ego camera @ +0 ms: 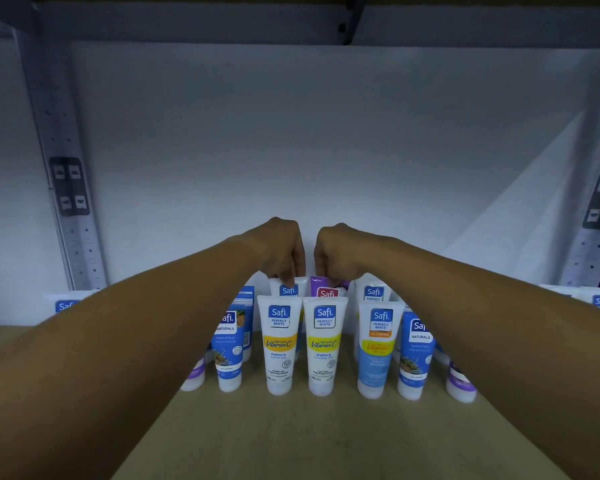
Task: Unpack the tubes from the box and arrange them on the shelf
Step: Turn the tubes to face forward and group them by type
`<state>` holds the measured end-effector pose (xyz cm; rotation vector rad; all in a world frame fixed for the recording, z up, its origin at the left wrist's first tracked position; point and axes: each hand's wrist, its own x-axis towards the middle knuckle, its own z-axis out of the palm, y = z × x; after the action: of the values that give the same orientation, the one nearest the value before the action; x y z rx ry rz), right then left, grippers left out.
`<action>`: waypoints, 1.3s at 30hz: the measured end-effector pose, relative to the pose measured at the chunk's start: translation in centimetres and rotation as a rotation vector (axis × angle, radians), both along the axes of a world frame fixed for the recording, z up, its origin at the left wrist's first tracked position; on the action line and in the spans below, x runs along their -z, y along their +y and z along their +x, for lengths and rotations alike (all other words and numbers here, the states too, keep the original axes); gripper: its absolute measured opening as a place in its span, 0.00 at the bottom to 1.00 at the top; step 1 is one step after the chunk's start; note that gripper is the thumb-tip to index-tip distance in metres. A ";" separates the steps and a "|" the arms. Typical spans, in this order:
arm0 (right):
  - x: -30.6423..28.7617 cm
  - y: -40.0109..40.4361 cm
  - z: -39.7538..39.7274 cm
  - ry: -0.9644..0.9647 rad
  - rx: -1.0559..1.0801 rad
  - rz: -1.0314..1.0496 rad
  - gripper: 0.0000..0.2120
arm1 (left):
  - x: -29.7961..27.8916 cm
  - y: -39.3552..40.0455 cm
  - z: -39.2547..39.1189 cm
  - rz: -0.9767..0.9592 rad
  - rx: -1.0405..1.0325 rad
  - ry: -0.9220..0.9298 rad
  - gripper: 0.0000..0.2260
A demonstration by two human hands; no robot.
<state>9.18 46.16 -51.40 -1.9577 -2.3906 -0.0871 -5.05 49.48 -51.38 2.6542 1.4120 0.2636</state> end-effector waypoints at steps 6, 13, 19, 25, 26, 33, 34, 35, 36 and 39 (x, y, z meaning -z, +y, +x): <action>0.1 0.1 0.1 0.026 -0.009 -0.008 0.15 | 0.3 0.4 -0.7 -0.019 0.026 -0.039 0.11; -0.3 -0.3 -0.4 0.023 -0.017 -0.024 0.17 | 0.2 -0.2 -2.0 -0.040 0.044 -0.079 0.11; -1.7 -0.5 -4.0 0.155 -0.171 0.077 0.14 | -1.0 -0.2 -6.6 0.016 -0.022 -0.095 0.12; -1.0 0.2 -9.5 0.122 -0.298 0.044 0.14 | -0.8 -0.3 -12.2 0.030 -0.088 0.052 0.12; -0.6 0.4 -10.2 0.107 -0.307 0.040 0.14 | -0.7 -0.2 -12.9 0.037 -0.090 0.074 0.12; 0.8 1.9 -12.4 0.024 -0.303 0.008 0.13 | 0.7 0.8 -14.7 0.124 -0.024 0.094 0.10; 0.8 2.0 -12.5 0.020 -0.300 0.000 0.12 | 0.8 0.9 -14.8 0.132 -0.009 0.085 0.10; 0.8 2.1 -12.5 0.022 -0.301 -0.005 0.11 | 0.9 1.0 -14.9 0.137 0.006 0.079 0.09; 0.8 2.1 -12.5 0.029 -0.303 -0.011 0.10 | 0.9 1.0 -14.9 0.137 0.016 0.074 0.09; 0.8 2.3 -12.4 0.038 -0.311 -0.019 0.08 | 0.8 1.2 -14.8 0.130 0.040 0.061 0.08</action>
<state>-3.19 48.44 -52.22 -1.5539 -2.6431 -0.0144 -19.87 50.66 -52.22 2.8147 1.4029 0.2816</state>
